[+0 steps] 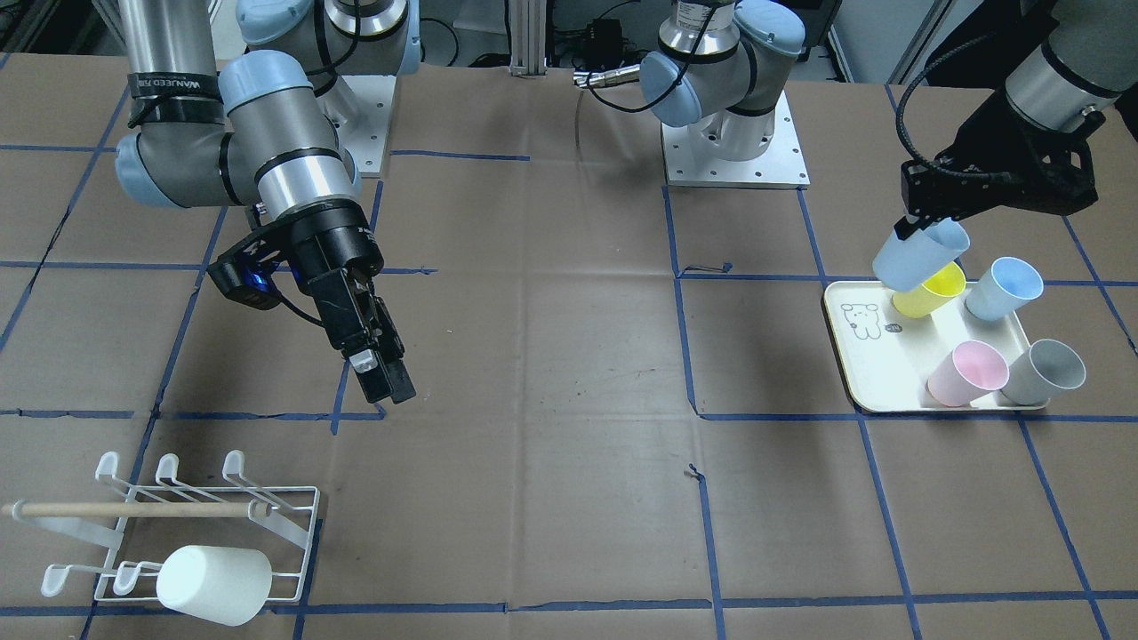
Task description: Transfer IKEA cup to right arm and place on rack
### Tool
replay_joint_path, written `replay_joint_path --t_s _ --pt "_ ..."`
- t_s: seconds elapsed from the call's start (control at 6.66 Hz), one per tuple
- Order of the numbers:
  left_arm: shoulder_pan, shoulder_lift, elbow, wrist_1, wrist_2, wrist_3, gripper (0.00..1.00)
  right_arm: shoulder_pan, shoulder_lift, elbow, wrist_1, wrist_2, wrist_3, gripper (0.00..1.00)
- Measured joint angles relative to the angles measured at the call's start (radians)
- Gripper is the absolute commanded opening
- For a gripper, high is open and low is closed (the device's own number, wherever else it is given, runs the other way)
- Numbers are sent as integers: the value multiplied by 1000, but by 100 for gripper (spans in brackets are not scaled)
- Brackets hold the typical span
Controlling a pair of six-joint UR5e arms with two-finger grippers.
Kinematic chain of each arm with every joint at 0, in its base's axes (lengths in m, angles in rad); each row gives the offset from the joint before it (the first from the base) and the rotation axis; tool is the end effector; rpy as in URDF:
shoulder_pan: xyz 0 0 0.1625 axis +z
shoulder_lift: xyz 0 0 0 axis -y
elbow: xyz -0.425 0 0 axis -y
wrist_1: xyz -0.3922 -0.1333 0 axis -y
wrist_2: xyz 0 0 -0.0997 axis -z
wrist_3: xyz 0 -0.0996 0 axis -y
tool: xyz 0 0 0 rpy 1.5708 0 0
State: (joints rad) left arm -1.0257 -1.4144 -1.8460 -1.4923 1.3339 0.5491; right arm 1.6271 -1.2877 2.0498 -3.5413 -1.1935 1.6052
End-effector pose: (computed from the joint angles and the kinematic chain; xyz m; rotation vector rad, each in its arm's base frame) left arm 0.0833 -0.4395 0.4351 0.0012 -2.9156 0.1303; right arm 0.1992 -0.5140 0.3602 1.1747 1.5666 -0.6300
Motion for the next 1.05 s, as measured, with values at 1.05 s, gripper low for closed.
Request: replay_joint_path --t_s 1.05 --pt "-141 -162 -10 596 -641 81 0 -9 20 -4 1 0 1 100"
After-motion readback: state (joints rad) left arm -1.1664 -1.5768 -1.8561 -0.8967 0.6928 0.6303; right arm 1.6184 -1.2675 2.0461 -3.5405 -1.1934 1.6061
